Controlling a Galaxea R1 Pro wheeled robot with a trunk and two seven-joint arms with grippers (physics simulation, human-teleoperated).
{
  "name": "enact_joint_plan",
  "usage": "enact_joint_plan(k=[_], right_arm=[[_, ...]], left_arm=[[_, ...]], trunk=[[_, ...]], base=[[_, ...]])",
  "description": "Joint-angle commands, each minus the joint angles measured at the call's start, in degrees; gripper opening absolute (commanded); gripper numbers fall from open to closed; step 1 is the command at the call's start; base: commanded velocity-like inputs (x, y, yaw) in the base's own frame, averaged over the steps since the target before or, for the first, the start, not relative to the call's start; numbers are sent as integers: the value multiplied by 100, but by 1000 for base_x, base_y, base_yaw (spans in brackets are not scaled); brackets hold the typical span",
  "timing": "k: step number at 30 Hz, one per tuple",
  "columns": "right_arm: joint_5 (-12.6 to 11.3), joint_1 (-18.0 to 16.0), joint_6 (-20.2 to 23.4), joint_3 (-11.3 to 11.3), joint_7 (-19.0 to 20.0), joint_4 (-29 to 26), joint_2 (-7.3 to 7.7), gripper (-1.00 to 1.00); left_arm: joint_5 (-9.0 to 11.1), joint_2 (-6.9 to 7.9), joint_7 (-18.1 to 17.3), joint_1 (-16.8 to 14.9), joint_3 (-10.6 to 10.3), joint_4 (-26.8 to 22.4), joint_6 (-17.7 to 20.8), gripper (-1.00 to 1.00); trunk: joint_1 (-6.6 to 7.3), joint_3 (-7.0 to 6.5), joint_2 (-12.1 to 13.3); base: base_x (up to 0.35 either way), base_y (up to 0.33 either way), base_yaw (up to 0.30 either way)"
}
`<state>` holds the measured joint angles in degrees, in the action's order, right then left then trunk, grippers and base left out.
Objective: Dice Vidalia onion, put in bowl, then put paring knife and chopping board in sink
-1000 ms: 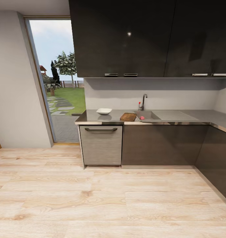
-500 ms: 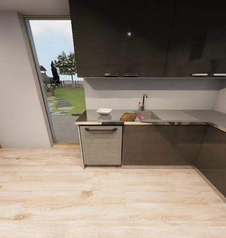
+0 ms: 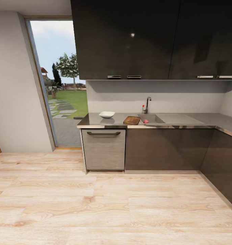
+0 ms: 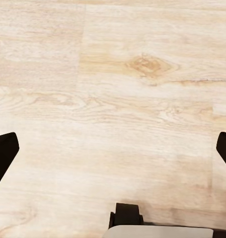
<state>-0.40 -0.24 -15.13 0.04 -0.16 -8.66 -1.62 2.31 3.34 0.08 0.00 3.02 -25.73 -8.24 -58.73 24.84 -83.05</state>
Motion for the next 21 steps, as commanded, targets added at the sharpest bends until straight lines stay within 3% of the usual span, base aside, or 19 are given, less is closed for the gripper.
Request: enact_joint_plan(k=[1,11,17,21], right_arm=[[-4,-2,-25,-1,-2,-20,0,100],[21,-2,-450,-4,-15,-1292,49,100],[30,-2,-408,-11,-75,-2439,74,100],[43,-2,-112,-12,-290,-3056,98,100]], left_arm=[[24,0,1,0,0,-3,-11,100],[24,0,1,0,-3,-3,-11,100],[24,-2,1,0,0,-4,-11,100],[24,-1,1,0,0,-8,-11,100]], trunk=[[0,5,-3],[0,5,-3],[0,5,-3],[0,5,-3]], base=[[0,0,0],[0,0,0],[0,0,0],[0,0,0]])
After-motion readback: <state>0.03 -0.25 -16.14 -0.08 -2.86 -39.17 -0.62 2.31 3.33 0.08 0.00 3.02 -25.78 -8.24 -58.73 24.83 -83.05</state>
